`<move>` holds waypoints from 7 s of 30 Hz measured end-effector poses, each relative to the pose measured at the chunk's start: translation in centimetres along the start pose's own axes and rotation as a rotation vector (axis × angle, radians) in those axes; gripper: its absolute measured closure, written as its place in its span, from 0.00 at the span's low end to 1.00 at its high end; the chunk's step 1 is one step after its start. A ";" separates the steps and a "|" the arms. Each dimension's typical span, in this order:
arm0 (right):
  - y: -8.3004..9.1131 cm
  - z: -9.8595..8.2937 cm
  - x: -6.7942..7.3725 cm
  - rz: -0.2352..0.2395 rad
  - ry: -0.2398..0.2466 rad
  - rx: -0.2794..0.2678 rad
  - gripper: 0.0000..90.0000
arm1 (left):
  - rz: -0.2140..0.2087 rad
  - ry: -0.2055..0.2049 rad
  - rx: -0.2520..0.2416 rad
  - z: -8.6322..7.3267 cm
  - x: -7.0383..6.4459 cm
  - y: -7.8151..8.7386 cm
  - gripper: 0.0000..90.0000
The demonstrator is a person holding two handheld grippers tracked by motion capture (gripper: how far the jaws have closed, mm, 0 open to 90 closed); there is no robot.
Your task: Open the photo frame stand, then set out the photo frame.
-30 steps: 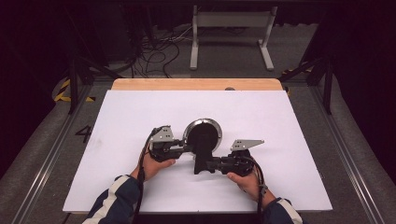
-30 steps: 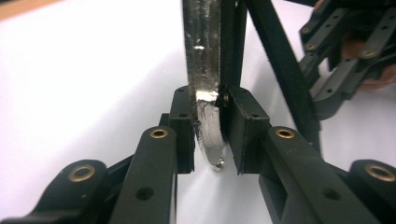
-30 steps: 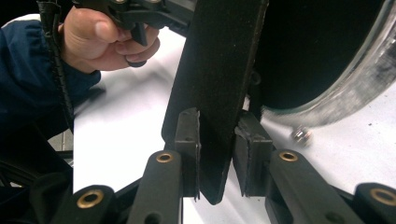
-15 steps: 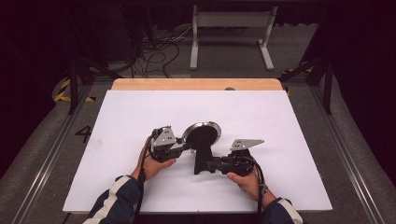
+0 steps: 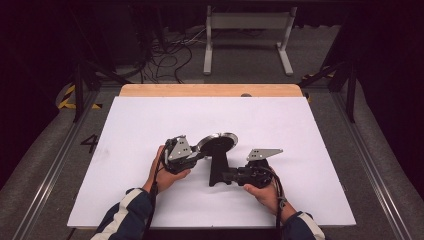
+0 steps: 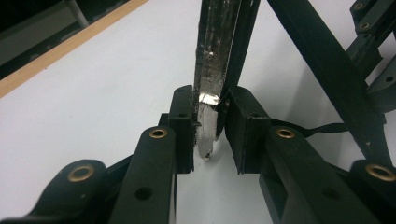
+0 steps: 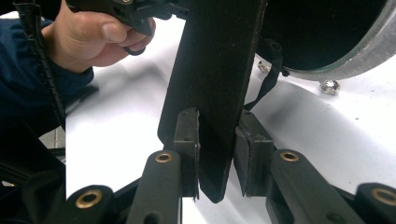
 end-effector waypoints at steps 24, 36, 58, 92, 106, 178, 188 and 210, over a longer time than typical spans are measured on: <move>-0.2 -0.5 0.0 -0.029 0.016 0.042 0.83 | -0.022 0.019 -0.015 -0.4 -0.4 0.0 0.81; -0.6 -0.7 0.1 -0.033 0.032 0.064 0.85 | -0.025 0.005 0.038 -1.1 -0.6 -1.1 0.74; -0.6 -0.7 0.0 -0.056 0.041 0.064 0.85 | 0.060 -0.086 0.091 -1.0 -0.7 -1.5 0.78; 1.6 -0.5 1.7 -0.202 0.195 0.000 0.90 | 0.004 -0.028 0.052 -1.6 0.2 2.3 0.44; 2.3 0.0 3.8 -0.261 0.283 -0.072 0.69 | 0.004 0.014 0.083 -2.1 -0.1 4.0 0.23; -6.8 -1.7 7.5 -0.399 0.310 -0.050 1.00 | 0.001 -0.029 0.134 -2.3 -0.3 -1.6 0.85; -6.9 -1.9 6.9 -0.445 0.299 -0.031 1.00 | -0.006 -0.034 0.142 -2.4 -0.4 -1.4 0.86; -5.8 -2.1 5.7 -0.449 0.274 -0.005 1.00 | 0.000 -0.062 0.158 -2.2 -0.9 -1.0 0.90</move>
Point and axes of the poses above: each handheld gripper's, and its own axes: y roughly backward along the jaws, z roughly out of its top, x roughly to its left, the point moved 5 cm from there along -y, roughly forward along the jaws, and after that the axes turned 11 degrees about -y, right-handed, at the moved point
